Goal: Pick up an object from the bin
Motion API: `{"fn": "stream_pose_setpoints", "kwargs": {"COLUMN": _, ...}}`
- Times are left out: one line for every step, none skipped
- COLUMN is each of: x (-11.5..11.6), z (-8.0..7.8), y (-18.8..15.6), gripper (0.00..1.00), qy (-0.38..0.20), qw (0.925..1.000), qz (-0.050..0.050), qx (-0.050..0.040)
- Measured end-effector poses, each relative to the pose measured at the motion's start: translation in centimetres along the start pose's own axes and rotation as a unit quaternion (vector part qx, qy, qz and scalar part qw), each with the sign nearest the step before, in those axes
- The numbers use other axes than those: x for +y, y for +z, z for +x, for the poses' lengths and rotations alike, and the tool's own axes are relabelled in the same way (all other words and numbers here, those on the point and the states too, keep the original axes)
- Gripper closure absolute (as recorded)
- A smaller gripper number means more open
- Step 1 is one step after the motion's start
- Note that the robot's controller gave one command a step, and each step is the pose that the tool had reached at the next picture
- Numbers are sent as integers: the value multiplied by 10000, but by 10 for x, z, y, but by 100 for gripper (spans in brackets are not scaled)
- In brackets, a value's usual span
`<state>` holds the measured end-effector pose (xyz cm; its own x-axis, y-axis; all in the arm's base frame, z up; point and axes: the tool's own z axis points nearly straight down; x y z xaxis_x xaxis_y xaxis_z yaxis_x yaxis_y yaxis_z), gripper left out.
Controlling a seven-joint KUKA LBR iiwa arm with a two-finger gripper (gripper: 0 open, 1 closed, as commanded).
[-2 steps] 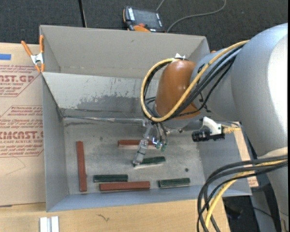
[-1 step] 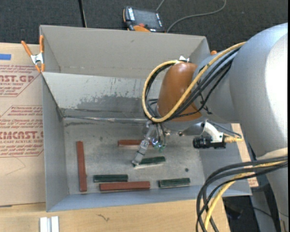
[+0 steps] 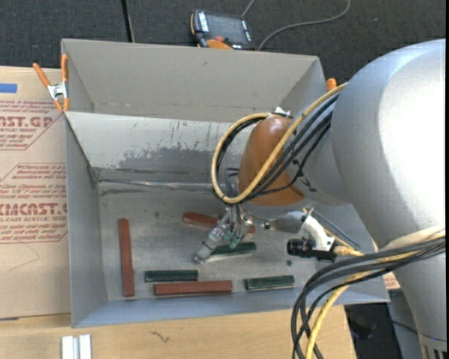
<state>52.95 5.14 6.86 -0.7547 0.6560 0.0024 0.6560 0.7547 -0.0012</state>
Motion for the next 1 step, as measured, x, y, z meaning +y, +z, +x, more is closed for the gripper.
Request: {"fn": "stream_pose_setpoints", "kwargs": {"x": 0, "z": 0, "y": 0, "gripper": 0, "qy": -1, "qw": 10000, "qz": -3, "qx": -10}}
